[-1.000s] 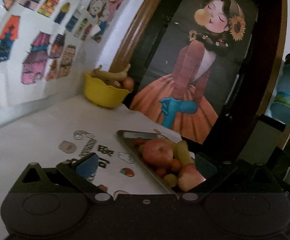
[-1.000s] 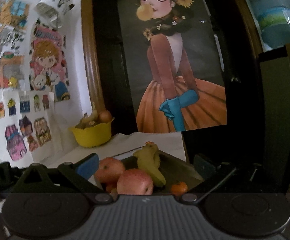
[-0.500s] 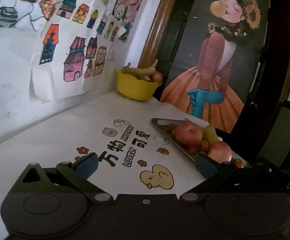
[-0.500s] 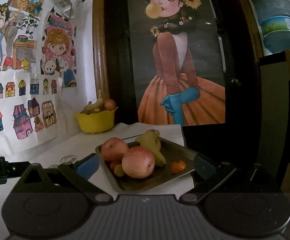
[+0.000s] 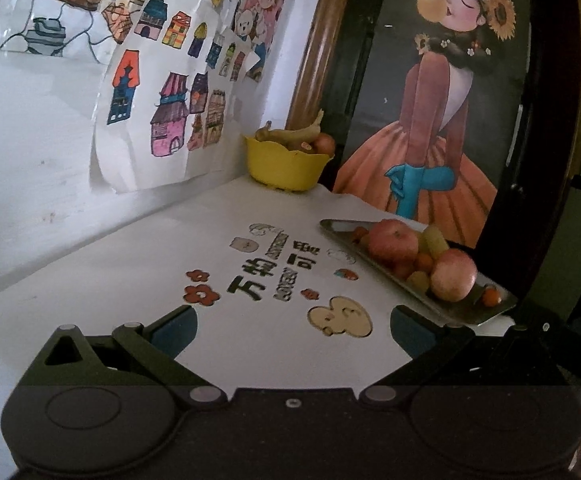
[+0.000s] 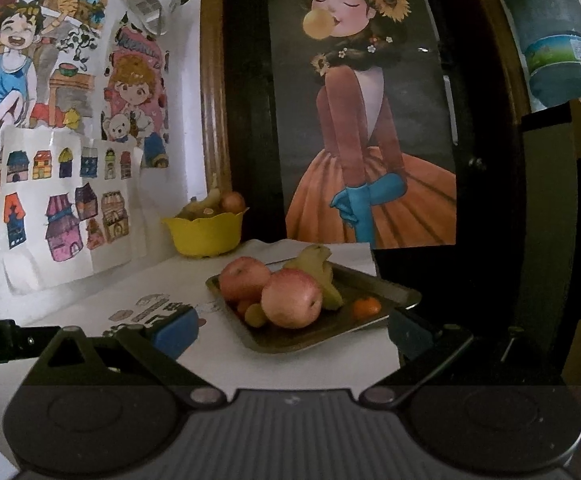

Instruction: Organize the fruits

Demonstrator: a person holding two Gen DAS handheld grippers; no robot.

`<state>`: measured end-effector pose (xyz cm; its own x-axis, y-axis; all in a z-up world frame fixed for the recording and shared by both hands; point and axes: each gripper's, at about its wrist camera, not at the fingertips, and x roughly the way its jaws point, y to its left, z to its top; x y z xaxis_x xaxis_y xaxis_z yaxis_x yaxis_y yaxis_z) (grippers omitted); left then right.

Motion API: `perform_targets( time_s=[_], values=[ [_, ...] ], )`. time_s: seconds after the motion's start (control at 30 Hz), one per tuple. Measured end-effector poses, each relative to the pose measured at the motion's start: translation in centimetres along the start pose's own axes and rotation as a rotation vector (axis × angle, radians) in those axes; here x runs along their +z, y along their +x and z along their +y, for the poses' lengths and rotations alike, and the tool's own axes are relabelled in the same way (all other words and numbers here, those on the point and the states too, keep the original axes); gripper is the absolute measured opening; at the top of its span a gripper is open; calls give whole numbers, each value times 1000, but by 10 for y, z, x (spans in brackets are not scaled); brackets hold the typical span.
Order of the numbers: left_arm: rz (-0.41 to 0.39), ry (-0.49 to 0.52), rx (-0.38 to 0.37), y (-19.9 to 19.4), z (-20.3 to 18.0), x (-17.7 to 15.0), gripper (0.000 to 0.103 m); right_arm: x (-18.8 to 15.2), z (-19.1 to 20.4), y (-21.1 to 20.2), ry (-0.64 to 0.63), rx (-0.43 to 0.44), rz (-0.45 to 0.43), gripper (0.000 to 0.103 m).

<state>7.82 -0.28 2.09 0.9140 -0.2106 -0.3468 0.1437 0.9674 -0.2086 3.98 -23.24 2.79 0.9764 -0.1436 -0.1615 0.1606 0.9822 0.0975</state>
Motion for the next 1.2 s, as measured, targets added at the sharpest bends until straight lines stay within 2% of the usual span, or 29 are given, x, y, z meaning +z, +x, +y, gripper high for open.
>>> perform_targets(
  time_s=[1.2],
  values=[
    [11,19,29,1,4,-9,102,-12,8,6,-16,-36,50,103]
  ],
)
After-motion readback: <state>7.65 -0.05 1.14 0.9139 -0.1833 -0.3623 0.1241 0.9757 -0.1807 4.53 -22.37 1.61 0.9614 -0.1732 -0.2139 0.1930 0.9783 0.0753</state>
